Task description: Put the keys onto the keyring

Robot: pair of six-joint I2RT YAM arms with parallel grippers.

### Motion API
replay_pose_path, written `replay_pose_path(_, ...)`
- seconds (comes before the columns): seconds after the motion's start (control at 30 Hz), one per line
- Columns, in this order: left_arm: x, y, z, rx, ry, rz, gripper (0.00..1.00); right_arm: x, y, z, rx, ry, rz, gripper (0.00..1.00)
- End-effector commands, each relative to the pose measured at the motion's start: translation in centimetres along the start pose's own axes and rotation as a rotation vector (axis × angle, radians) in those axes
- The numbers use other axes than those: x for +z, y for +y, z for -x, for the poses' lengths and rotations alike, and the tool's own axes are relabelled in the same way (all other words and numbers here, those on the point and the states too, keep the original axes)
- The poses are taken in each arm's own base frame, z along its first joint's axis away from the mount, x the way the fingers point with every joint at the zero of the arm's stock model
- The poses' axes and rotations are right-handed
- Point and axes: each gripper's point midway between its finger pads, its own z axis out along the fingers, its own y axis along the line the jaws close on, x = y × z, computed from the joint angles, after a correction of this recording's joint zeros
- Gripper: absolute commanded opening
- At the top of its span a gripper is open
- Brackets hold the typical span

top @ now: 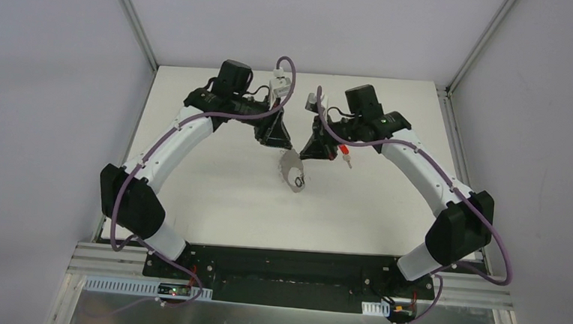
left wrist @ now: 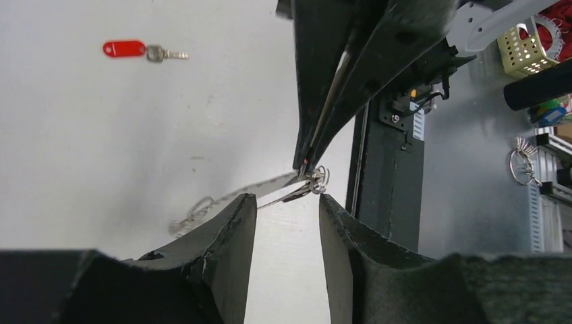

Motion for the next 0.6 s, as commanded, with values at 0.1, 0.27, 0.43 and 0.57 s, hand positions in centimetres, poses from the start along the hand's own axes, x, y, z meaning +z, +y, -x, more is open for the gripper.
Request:
replay_pose_path(0.1, 1.1, -3.0, 3.9, 0.216, -0.119, -0.06, 0.38, -1.7, 3.0, 1.8, 0.011, -0.117, 0.125, 0.0)
replay_pose_path(0.27, 1.5, -3.9, 3.2, 0.245, -0.117, -0.073, 0.38, -2.5, 3.1, 2.3, 0.047, -0.164, 0.147, 0.0)
replay_pose_path(0.43, 2.0, -4.2, 2.5, 0.267, -0.098, -0.076, 0.38, -2.9, 3.0, 2.5, 0.064, -0.184, 0.149, 0.0)
replay_pose_path(0.57, 2.5, -4.6, 2.2, 0.275, -0.086, -0.093, 0.37, -3.1, 2.7, 2.9, 0.081, -0.201, 0.153, 0.0)
